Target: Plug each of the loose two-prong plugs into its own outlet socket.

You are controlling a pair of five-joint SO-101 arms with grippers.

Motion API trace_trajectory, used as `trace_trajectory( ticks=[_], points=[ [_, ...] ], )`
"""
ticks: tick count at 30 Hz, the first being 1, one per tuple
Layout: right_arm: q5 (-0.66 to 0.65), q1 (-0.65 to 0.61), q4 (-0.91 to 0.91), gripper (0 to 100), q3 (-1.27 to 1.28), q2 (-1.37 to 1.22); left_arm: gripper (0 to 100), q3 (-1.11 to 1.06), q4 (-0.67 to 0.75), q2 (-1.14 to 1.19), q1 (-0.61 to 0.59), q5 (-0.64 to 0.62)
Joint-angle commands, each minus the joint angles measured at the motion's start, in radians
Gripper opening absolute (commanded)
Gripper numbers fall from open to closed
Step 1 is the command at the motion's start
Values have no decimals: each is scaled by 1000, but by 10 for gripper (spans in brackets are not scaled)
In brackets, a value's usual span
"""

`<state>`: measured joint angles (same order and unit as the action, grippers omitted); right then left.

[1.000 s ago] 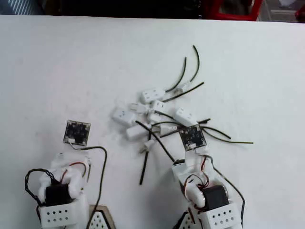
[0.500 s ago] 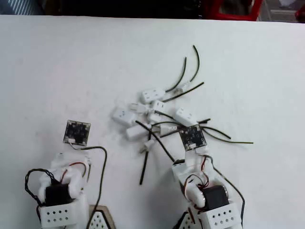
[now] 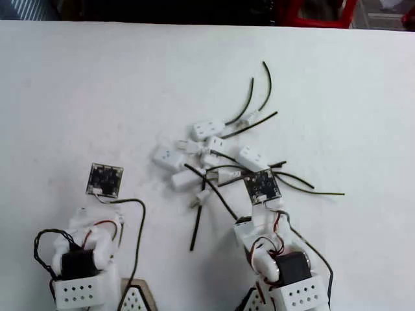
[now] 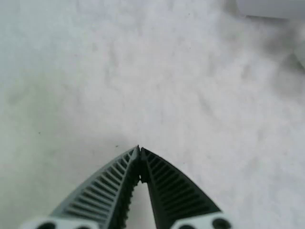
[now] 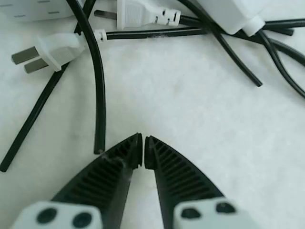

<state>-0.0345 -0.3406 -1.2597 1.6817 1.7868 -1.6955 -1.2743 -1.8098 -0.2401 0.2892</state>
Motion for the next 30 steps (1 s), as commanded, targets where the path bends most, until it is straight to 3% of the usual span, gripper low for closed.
trace_trajectory(
  ticks=[1, 12, 24, 30],
  points=[
    [5, 7, -7, 18, 9, 12, 24, 3, -5, -8, 7, 5],
    [0, 22, -15, 18, -78, 12, 24, 63, 12, -8, -1, 11],
    [9, 242, -35, 16, -436, -10, 24, 72, 63, -8, -31, 5],
    [44, 206, -102, 18, -710, -321, 24, 11, 91, -8, -31, 5]
  ],
)
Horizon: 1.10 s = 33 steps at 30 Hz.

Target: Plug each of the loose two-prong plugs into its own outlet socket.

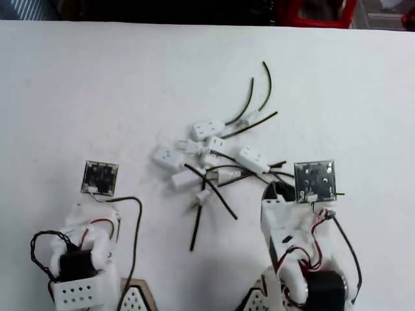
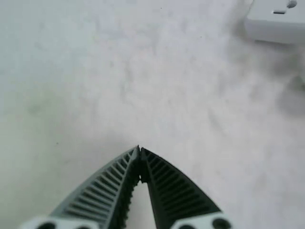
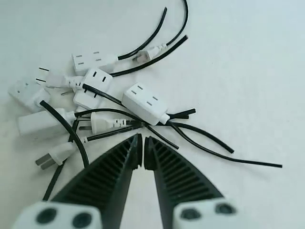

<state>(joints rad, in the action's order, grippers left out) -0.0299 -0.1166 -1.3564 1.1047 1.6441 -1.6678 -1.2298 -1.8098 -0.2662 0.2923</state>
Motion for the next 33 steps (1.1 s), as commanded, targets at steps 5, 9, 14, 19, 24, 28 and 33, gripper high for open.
trace_trajectory(
  ticks=[5, 9, 14, 19, 24, 28, 33],
  points=[
    [160, -76, -4, 23, -310, -553, 24, -25, 68, -8, -7, 2],
    [313, -143, -4, 154, -402, -782, 24, -25, 68, -8, -10, 2],
    [486, -226, 7, 323, -477, -992, 24, -25, 68, -8, -12, 3],
    [563, -189, 157, 278, -559, -1155, 24, -25, 68, -8, -12, 5],
    [563, -173, 318, 232, -672, -1317, 24, -25, 68, -8, -12, 6],
    [563, -173, 403, 231, -770, -1457, 24, -25, 68, -8, -12, 6],
    [562, -157, 473, 230, -899, -1644, 24, -25, 68, -8, -12, 6]
  ],
)
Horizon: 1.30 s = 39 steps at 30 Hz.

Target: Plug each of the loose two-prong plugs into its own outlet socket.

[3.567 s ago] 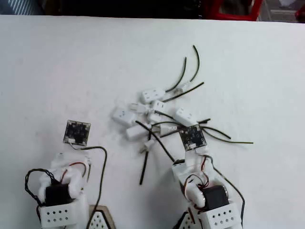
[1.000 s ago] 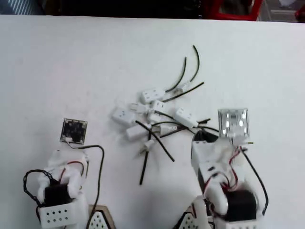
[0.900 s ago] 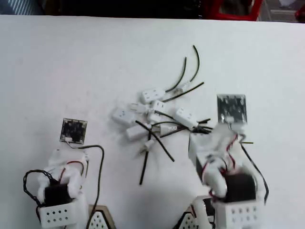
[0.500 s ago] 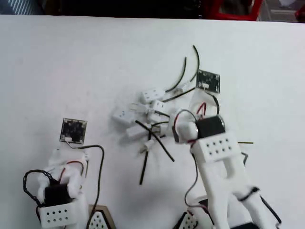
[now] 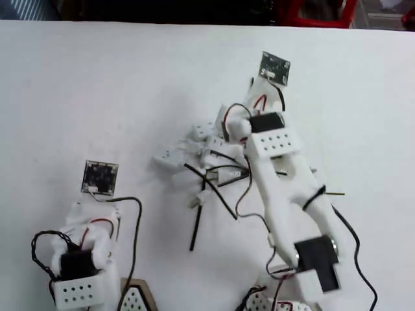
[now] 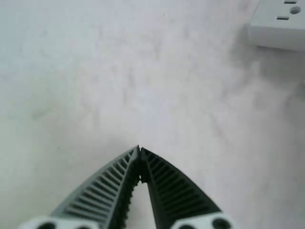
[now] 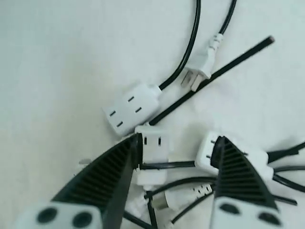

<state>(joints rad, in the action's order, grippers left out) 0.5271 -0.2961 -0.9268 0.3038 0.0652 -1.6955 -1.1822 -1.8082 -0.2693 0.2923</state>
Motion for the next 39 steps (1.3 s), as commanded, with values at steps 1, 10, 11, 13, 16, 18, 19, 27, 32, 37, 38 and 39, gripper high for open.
trace_trajectory(
  ticks=[1, 10, 11, 13, 16, 18, 19, 27, 32, 37, 38, 39],
  points=[
    [5, 31, 54, 230, -129, -105, 24, 3, 20, -10, -10, 6],
    [5, 105, 68, 230, -433, -467, 24, 3, 20, -10, -10, 6],
    [5, 108, 68, 230, -460, -499, 24, 3, 20, -10, -10, 6],
    [8, 111, 67, 230, -505, -553, 24, 3, 20, -10, -10, 6],
    [9, 111, 67, 230, -554, -618, 24, 3, 20, -10, -10, 6],
    [12, 111, 67, 230, -583, -653, 24, 3, 20, -10, -10, 6],
    [14, 113, 65, 230, -594, -665, 24, 3, 20, -10, -10, 6],
    [15, 111, -44, 230, -712, -754, 24, 3, 20, -10, -10, 6],
    [15, 122, -101, 229, -799, -839, 24, 3, 20, -10, -10, 6],
    [15, 139, -211, 132, -936, -891, 24, 3, 20, -10, -10, 6],
    [15, 139, -226, 94, -959, -900, 24, 3, 20, -10, -10, 6],
    [15, 145, -239, 57, -977, -911, 24, 3, 20, -10, -10, 6]
  ],
)
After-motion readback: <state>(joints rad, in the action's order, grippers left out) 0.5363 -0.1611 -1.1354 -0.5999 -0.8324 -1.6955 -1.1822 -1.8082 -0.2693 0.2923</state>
